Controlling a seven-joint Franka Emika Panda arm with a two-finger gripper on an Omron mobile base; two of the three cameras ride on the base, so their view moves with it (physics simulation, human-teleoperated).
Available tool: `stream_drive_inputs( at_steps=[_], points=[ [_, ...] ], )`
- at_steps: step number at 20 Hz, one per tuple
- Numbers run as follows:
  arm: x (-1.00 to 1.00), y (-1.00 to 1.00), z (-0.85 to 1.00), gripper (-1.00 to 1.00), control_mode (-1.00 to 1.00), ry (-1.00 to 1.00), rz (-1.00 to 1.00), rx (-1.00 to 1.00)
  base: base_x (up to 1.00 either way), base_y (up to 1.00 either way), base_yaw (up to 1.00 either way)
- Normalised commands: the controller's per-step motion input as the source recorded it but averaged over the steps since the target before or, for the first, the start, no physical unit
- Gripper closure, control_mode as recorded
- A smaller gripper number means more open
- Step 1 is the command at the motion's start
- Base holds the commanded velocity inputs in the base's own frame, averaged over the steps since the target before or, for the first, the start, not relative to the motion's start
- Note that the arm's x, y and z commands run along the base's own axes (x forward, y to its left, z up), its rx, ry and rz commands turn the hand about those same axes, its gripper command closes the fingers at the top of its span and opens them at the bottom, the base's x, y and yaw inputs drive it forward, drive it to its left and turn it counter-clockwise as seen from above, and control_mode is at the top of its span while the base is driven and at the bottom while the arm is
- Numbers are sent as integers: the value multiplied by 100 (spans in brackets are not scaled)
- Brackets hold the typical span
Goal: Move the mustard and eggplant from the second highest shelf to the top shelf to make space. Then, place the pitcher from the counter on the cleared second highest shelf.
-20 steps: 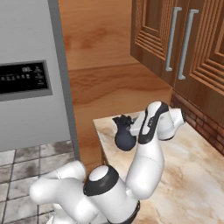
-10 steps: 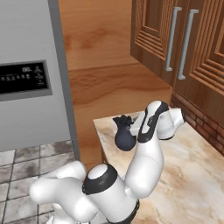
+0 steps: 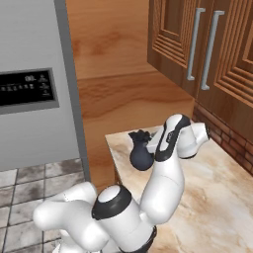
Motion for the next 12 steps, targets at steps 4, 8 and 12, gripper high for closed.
stream_drive_inputs(
  at_steps=[4, 8, 12],
  points=[
    [0, 0, 0, -100, -100, 1, -5, 0, 0, 0, 0],
    [0, 0, 0, -100, -100, 3, -5, 0, 0, 0, 0],
    [0, 0, 0, -100, -100, 3, -3, 0, 0, 0, 0]
  ],
)
